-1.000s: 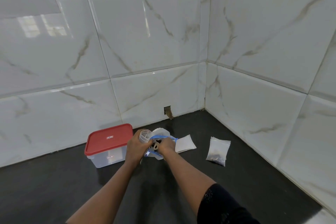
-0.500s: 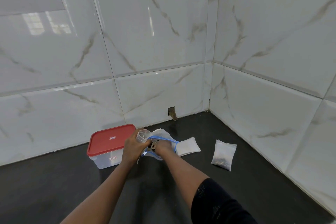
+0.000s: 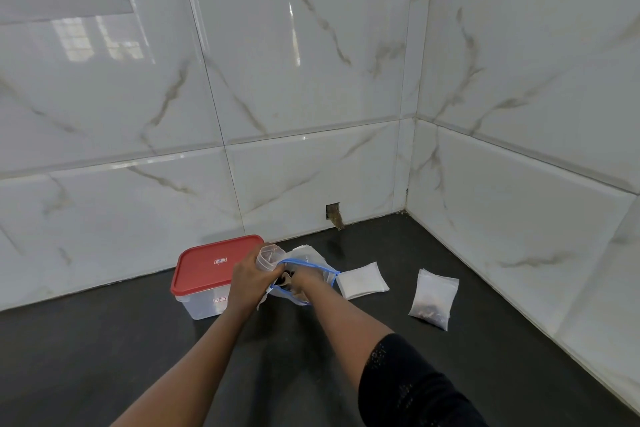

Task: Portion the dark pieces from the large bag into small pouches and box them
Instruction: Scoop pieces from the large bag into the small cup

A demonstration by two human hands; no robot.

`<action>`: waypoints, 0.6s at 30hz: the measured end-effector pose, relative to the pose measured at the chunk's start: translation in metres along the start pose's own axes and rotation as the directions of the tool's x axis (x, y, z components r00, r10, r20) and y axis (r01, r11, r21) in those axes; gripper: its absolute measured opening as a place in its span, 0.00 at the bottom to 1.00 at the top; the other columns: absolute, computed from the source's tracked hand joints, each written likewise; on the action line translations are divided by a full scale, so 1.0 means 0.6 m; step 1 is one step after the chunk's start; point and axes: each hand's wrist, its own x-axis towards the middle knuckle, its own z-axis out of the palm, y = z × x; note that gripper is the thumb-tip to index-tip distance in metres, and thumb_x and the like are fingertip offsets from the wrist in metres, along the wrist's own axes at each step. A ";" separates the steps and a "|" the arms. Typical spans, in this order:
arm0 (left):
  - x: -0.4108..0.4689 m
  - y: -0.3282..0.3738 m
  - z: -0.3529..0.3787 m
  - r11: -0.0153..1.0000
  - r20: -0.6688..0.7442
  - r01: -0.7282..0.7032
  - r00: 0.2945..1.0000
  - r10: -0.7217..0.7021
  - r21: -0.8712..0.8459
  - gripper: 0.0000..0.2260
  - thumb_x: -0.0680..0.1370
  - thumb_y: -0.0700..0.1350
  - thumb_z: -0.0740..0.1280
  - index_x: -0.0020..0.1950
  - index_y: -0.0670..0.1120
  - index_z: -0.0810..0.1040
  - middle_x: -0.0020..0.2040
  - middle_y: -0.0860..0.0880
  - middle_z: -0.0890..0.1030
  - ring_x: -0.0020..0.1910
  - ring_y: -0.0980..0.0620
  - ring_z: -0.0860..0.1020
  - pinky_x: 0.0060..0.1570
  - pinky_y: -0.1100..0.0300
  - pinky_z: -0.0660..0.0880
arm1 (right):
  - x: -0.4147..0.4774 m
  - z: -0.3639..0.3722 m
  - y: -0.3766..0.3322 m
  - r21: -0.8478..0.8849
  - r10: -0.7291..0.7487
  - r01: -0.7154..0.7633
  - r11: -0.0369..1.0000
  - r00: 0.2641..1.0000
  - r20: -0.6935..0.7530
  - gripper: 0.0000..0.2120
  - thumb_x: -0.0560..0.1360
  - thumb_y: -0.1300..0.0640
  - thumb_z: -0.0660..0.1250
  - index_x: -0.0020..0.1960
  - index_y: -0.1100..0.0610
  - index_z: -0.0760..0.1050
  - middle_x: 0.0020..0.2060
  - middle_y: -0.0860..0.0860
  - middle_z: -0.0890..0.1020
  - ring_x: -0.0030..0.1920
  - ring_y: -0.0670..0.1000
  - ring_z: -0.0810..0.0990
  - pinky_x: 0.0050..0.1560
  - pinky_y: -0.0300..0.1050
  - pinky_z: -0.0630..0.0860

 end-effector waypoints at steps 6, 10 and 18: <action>-0.005 0.002 0.005 1.000 0.020 -0.009 1.000 0.009 -0.004 0.17 0.69 0.44 0.75 0.56 0.43 0.78 0.48 0.46 0.82 0.44 0.51 0.78 0.39 0.70 0.69 | -0.021 -0.007 -0.002 0.242 0.155 -0.147 0.959 0.988 -0.016 0.16 0.80 0.51 0.59 0.65 0.57 0.67 0.57 0.53 0.75 0.46 0.47 0.73 0.51 0.35 0.75; -0.007 0.006 0.007 1.000 0.020 -0.008 1.000 0.008 0.002 0.18 0.69 0.44 0.75 0.56 0.43 0.78 0.47 0.48 0.81 0.44 0.52 0.77 0.39 0.72 0.68 | -0.034 -0.019 -0.001 0.476 0.251 -0.258 0.841 0.965 0.080 0.15 0.80 0.60 0.59 0.66 0.62 0.67 0.61 0.58 0.77 0.55 0.52 0.80 0.49 0.39 0.77; -0.005 0.010 0.015 1.000 0.028 0.005 1.000 -0.005 0.008 0.16 0.70 0.44 0.75 0.56 0.43 0.78 0.48 0.47 0.82 0.44 0.51 0.77 0.40 0.66 0.70 | -0.043 -0.022 -0.001 0.402 0.216 -0.207 0.892 0.976 0.023 0.14 0.81 0.61 0.56 0.66 0.61 0.68 0.61 0.58 0.77 0.59 0.53 0.79 0.57 0.40 0.77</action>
